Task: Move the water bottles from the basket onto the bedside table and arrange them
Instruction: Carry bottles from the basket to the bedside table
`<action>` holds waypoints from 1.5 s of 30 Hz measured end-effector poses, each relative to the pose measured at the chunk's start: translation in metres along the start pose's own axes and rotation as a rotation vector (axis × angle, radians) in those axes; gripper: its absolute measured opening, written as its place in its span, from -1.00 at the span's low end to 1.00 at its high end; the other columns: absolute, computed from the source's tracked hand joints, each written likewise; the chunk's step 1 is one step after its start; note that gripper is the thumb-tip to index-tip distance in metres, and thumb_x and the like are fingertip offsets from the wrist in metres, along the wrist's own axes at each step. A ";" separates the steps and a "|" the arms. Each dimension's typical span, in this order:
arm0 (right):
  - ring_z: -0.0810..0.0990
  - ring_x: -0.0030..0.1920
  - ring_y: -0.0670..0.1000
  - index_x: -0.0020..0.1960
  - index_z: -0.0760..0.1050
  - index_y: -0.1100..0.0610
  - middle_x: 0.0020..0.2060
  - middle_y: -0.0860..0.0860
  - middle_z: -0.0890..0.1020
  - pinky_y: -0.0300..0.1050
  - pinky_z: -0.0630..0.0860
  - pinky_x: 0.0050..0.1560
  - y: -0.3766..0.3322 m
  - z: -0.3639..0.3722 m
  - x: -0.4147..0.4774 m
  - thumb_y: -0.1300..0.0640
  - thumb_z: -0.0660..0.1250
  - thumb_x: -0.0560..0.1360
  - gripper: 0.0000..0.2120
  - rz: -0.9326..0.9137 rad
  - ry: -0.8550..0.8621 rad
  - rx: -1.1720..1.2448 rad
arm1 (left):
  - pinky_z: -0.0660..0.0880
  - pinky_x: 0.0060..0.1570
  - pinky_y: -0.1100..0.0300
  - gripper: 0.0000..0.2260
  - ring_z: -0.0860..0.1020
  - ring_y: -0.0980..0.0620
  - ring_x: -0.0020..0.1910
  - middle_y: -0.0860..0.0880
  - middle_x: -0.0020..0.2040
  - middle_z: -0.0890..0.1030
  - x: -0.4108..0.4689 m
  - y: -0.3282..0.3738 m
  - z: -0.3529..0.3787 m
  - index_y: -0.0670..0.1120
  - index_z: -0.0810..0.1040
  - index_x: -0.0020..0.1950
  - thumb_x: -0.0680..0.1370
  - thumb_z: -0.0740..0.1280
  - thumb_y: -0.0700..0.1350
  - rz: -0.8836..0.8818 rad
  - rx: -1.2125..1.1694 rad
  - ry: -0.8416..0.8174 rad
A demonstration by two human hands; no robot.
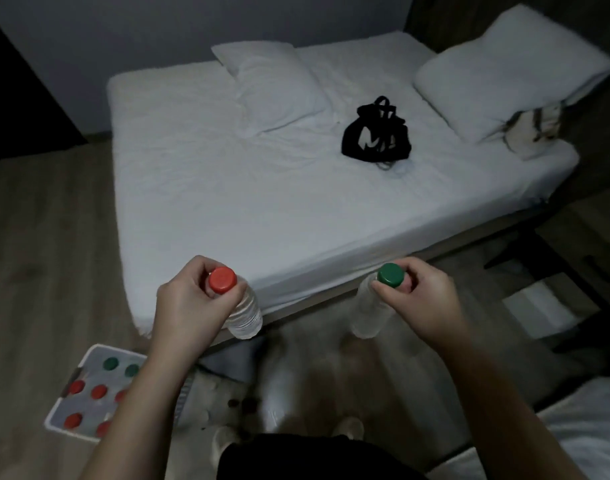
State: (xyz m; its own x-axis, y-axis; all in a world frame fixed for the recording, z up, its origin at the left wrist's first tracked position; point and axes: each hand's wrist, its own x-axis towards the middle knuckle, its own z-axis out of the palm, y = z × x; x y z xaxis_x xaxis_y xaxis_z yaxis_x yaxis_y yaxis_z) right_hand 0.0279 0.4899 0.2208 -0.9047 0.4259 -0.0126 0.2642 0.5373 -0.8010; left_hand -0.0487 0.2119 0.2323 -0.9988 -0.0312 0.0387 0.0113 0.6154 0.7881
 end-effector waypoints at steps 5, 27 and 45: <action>0.56 -0.19 -0.33 -0.08 0.55 0.03 -0.27 -0.18 0.60 -0.51 0.45 -0.26 0.059 -0.078 -0.006 0.12 0.51 0.37 -0.82 0.020 0.093 -0.073 | 0.40 -0.31 0.39 -0.85 0.50 0.19 -0.33 0.08 -0.29 0.60 -0.020 0.057 0.079 -0.03 0.54 -0.23 0.34 0.50 -0.12 0.039 -0.073 -0.091; 0.52 -0.30 -0.29 -0.22 0.45 -0.13 -0.35 -0.15 0.55 -0.50 0.39 -0.30 0.229 -0.260 0.082 0.17 0.52 0.37 -0.71 0.385 0.396 -0.053 | 0.43 -0.34 0.40 -0.84 0.55 0.21 -0.30 0.15 -0.25 0.61 0.071 0.255 0.383 0.01 0.54 -0.23 0.35 0.50 -0.16 0.367 -0.066 -0.701; 0.61 -0.22 -0.03 -0.11 0.55 -0.01 -0.26 0.00 0.63 0.00 0.57 -0.16 0.312 -0.385 0.200 0.06 0.52 0.35 -0.81 0.617 0.646 -0.008 | 0.40 -0.29 0.53 -0.80 0.55 0.32 -0.25 0.10 -0.28 0.61 0.142 0.425 0.581 -0.02 0.57 -0.14 0.34 0.53 -0.19 0.646 -0.066 -0.960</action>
State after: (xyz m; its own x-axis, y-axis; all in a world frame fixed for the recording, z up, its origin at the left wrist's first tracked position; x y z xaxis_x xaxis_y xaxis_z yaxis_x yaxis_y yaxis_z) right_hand 0.0584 1.0229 0.1983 -0.2365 0.9667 -0.0982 0.6462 0.0810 -0.7588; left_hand -0.2139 0.9267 0.2158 -0.4316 0.9020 -0.0144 0.5064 0.2555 0.8236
